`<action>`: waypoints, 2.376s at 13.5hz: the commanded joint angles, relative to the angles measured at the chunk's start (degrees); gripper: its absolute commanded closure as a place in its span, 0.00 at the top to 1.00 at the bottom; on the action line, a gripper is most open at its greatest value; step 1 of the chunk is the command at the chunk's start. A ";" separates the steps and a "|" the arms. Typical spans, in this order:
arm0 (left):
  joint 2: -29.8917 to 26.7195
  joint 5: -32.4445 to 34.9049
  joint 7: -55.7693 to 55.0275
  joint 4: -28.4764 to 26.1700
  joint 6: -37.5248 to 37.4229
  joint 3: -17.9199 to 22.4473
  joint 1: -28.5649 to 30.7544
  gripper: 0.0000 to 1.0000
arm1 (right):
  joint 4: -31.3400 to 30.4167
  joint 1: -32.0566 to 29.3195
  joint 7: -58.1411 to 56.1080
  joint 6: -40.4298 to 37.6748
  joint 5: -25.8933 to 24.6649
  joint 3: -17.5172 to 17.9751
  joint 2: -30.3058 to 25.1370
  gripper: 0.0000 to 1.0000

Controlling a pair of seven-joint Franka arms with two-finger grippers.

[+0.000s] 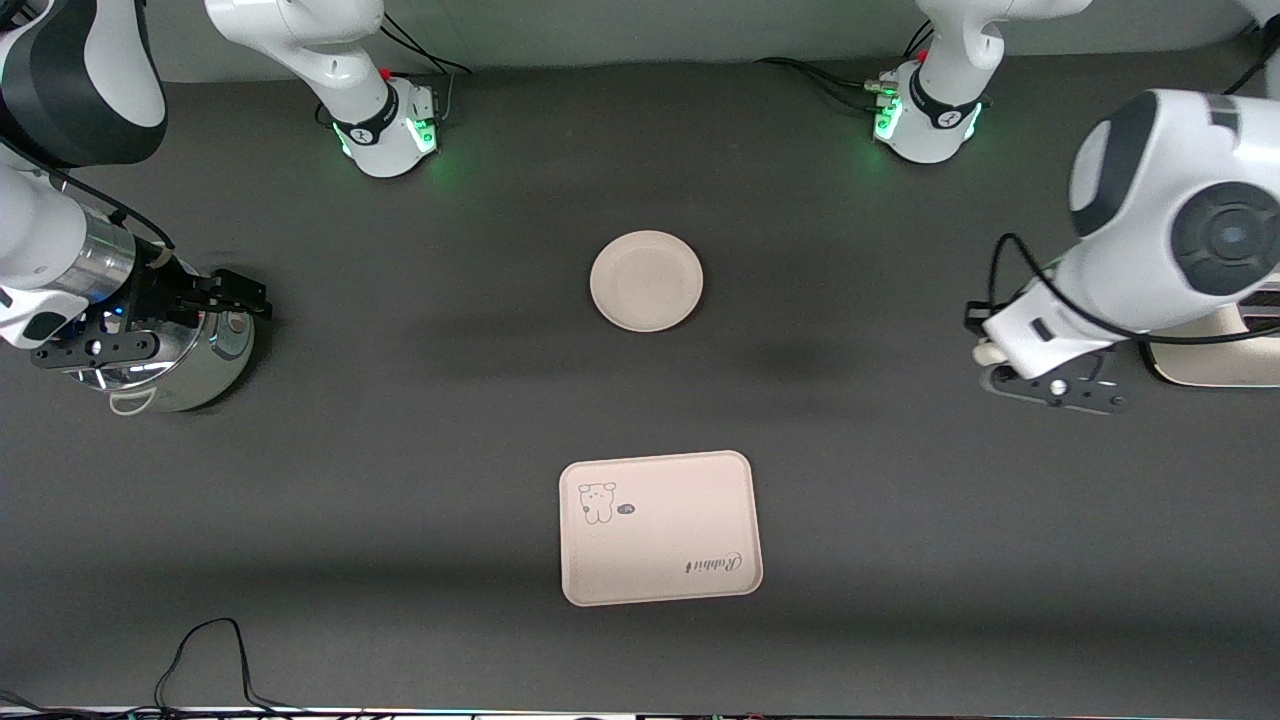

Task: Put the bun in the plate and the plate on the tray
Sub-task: 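Carry the bun with the left gripper over the white plate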

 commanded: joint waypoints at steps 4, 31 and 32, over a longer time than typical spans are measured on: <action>10.76 1.06 -29.88 5.28 8.60 -7.33 -9.95 0.00 | -1.32 0.08 6.30 3.80 4.86 0.84 -0.79 1.00; 21.41 2.03 -58.14 -8.34 28.75 -7.94 -29.93 1.00 | -19.34 21.43 24.41 26.83 5.30 2.52 1.06 1.00; 21.41 2.03 -58.14 -8.25 28.75 -7.94 -29.84 1.00 | -19.43 21.61 24.49 26.92 5.30 2.52 1.58 1.00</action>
